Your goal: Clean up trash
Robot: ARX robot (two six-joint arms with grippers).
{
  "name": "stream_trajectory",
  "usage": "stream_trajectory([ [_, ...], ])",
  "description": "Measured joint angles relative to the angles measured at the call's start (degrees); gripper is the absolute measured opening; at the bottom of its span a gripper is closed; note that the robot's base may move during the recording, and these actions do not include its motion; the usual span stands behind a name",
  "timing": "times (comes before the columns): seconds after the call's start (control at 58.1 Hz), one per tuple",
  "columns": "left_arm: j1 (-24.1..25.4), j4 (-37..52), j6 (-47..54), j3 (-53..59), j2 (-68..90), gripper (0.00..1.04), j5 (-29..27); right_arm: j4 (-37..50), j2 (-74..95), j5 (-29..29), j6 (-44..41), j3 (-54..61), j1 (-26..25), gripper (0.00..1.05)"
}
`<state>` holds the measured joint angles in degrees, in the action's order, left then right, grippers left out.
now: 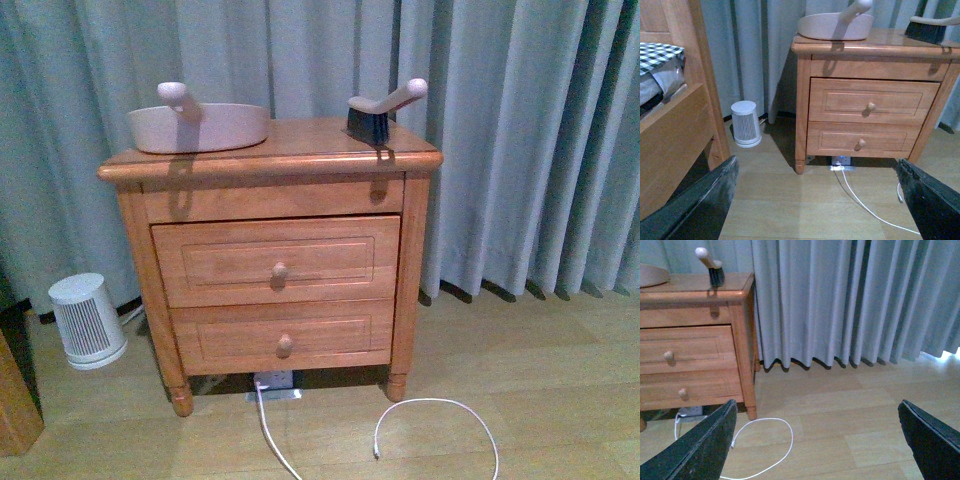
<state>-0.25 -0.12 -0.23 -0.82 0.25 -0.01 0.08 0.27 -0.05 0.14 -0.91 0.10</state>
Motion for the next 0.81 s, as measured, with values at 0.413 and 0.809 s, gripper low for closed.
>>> stream_trajectory([
  [0.413,0.0,0.0,0.0,0.0,0.0,0.97,0.0,0.0,0.0,0.0,0.0,0.0,0.0,0.97],
  [0.809,0.0,0.0,0.0,0.0,0.0,0.97,0.0,0.0,0.0,0.0,0.0,0.0,0.0,0.97],
])
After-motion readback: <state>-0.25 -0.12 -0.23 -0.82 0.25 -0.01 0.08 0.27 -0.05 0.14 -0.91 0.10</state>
